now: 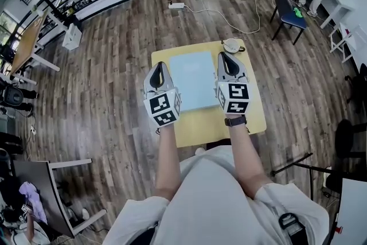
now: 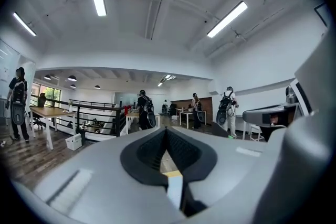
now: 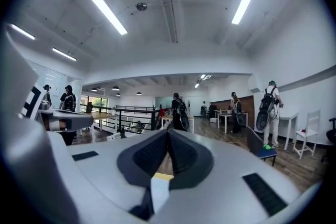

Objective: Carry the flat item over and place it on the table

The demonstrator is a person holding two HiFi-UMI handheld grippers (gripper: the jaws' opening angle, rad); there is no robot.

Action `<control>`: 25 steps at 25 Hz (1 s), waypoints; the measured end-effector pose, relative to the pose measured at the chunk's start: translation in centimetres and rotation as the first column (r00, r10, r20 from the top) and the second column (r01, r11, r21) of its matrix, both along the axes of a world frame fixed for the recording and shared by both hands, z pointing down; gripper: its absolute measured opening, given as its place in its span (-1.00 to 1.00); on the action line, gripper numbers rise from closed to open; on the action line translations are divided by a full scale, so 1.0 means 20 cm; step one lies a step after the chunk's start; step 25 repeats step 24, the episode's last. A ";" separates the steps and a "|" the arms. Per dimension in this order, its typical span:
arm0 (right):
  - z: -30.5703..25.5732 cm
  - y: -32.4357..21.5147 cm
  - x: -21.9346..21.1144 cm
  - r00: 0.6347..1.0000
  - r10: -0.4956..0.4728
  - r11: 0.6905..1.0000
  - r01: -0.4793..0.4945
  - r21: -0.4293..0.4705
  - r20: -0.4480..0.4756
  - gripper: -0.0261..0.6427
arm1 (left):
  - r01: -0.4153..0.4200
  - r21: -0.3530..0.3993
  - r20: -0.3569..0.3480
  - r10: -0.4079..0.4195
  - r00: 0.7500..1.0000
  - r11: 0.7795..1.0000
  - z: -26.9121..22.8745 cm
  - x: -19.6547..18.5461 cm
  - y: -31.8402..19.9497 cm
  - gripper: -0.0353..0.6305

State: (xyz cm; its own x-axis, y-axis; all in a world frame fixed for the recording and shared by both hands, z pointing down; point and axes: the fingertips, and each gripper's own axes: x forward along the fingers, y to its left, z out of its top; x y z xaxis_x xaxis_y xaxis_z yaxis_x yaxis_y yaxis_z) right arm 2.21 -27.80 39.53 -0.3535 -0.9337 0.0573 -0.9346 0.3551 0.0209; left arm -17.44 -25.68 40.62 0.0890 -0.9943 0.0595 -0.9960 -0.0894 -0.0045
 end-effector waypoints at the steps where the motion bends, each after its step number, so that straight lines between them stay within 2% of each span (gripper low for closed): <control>1: 0.00 0.01 0.00 1.000 0.004 1.000 -0.004 0.004 -0.003 -0.89 | -0.003 -0.004 0.002 0.003 1.000 1.000 0.01 0.00 0.01 -0.86; 10: -0.02 0.01 -0.02 1.000 -0.005 1.000 0.005 0.024 0.008 -0.89 | -0.004 -0.005 0.010 0.004 1.000 1.000 0.01 0.00 0.01 -0.87; 17: 0.04 0.00 -0.04 1.000 -0.025 1.000 0.025 -0.002 -0.004 -0.89 | -0.012 -0.020 -0.008 0.011 1.000 1.000 0.06 0.01 -0.01 -0.86; 25: 0.22 -0.13 -0.05 0.998 -0.045 0.995 0.041 -0.095 -0.041 -0.89 | -0.055 -0.118 -0.086 0.045 0.995 0.991 0.28 0.03 -0.17 -0.86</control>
